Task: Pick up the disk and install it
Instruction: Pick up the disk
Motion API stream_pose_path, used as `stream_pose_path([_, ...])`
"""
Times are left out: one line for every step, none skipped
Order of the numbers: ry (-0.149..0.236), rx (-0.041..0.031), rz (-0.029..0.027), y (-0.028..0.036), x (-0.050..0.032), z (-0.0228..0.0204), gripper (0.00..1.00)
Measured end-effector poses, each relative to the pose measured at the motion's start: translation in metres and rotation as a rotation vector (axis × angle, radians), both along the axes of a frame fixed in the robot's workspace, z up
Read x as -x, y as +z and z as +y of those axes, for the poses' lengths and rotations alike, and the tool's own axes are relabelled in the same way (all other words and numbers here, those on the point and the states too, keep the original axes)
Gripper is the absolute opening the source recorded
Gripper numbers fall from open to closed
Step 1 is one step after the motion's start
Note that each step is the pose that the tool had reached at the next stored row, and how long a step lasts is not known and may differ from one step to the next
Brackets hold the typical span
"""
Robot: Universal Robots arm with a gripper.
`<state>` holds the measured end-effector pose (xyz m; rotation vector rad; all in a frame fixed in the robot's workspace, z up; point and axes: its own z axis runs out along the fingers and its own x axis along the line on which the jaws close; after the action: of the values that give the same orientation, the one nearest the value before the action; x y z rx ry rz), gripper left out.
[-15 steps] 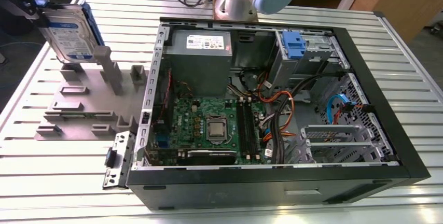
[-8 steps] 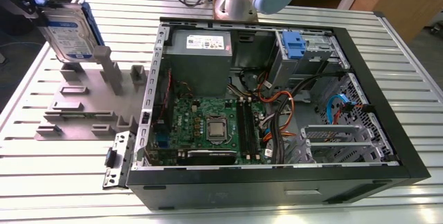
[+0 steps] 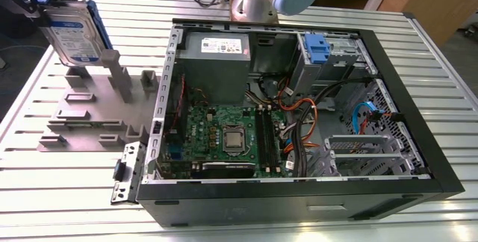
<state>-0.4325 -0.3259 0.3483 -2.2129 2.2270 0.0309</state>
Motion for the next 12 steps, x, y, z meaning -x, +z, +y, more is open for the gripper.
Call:
stream_pose_path([0.000, 0.0000, 0.0000, 0.0005, 0.0000, 0.0000, 0.37])
stream_pose_path([0.000, -0.0001, 0.0000, 0.0010, 0.0000, 0.0000, 0.37])
stream_pose_path([0.000, 0.0000, -0.0001, 0.0014, 0.0000, 0.0000, 0.37])
stream_pose_path([0.000, 0.0000, -0.0001, 0.0018, 0.0000, 0.0000, 0.37])
stream_pose_path([0.000, -0.0001, 0.0000, 0.0023, 0.0000, 0.0000, 0.37])
stream_pose_path([0.000, 0.0000, -0.0001, 0.0028, 0.0000, 0.0000, 0.37])
stream_pose_path([0.000, 0.0000, 0.0000, 0.0033, 0.0000, 0.0000, 0.37])
stream_pose_path([0.000, 0.0000, 0.0000, 0.0038, 0.0000, 0.0000, 0.37])
stream_pose_path([0.000, -0.0001, -0.0002, 0.0042, 0.0000, 0.0000, 0.37])
stream_pose_path([0.000, 0.0000, 0.0000, 0.0173, 0.0000, 0.0000, 0.37])
stream_pose_path([0.000, 0.0000, -0.0001, 0.0177, 0.0000, 0.0000, 0.37])
stream_pose_path([0.000, -0.0001, -0.0001, 0.0182, 0.0000, 0.0000, 0.37])
